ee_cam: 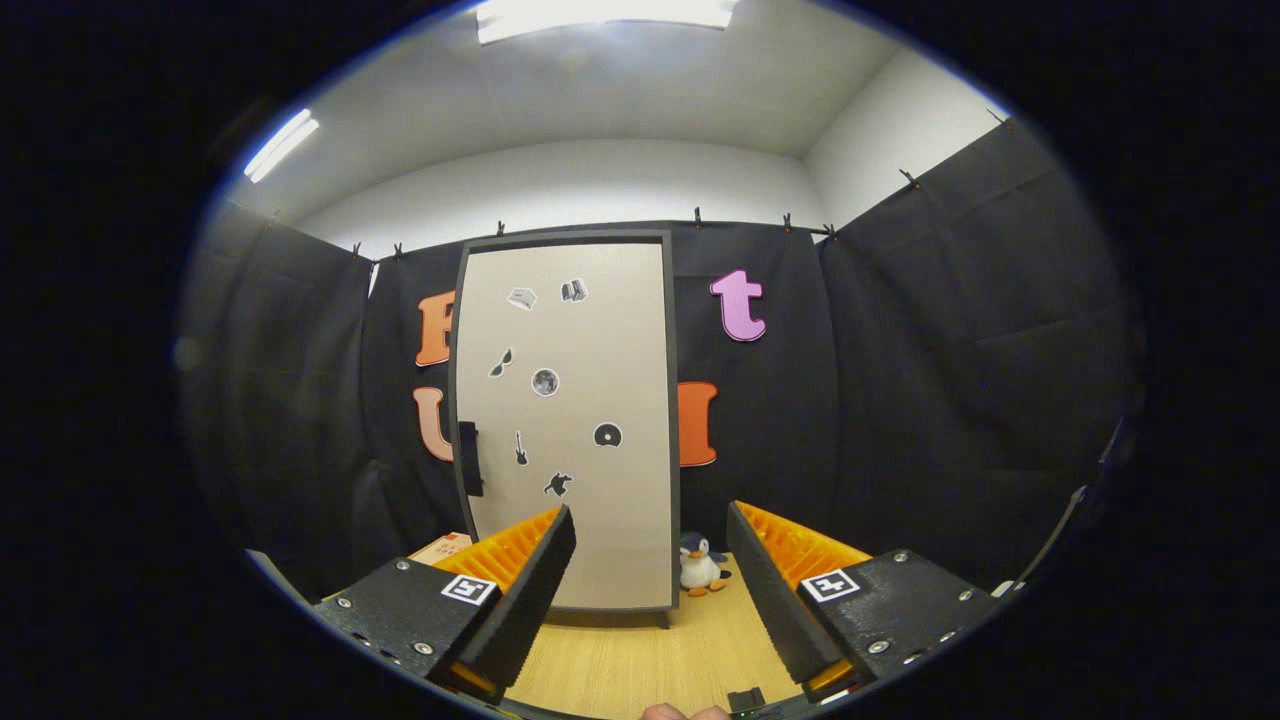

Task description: Open the shoe cabinet door, grab the shoes and put them into the shoe cabinet, then close the shoe cabinet door.

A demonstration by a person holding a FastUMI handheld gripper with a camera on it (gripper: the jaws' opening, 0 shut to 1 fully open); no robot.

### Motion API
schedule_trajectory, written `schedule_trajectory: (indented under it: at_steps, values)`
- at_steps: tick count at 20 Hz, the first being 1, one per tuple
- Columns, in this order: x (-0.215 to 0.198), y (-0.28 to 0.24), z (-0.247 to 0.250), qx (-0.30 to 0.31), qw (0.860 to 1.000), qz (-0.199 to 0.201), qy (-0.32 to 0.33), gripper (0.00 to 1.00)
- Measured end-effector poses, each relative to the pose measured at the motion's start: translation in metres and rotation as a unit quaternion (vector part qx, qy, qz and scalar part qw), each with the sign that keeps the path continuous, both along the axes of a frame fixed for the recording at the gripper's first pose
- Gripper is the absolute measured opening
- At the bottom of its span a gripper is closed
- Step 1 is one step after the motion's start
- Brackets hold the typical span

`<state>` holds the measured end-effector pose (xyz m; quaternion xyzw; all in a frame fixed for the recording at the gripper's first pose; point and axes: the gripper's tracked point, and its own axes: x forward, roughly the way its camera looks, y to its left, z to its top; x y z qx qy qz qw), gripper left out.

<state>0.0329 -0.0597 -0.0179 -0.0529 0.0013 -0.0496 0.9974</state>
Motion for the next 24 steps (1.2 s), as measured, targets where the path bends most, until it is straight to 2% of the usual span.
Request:
schedule_trajectory:
  at_steps: [9,14,19,24]
  values:
    - [0.017,-0.002,-0.002,0.013,1.000,-0.002,-0.009,0.95]
    - [0.039,-0.010,-0.014,-0.001,0.999,-0.031,0.009,0.95]
    - [0.059,-0.020,0.001,-0.029,0.997,-0.066,-0.009,0.95]
    - [0.063,-0.036,-0.007,-0.018,0.995,-0.094,-0.013,0.95]
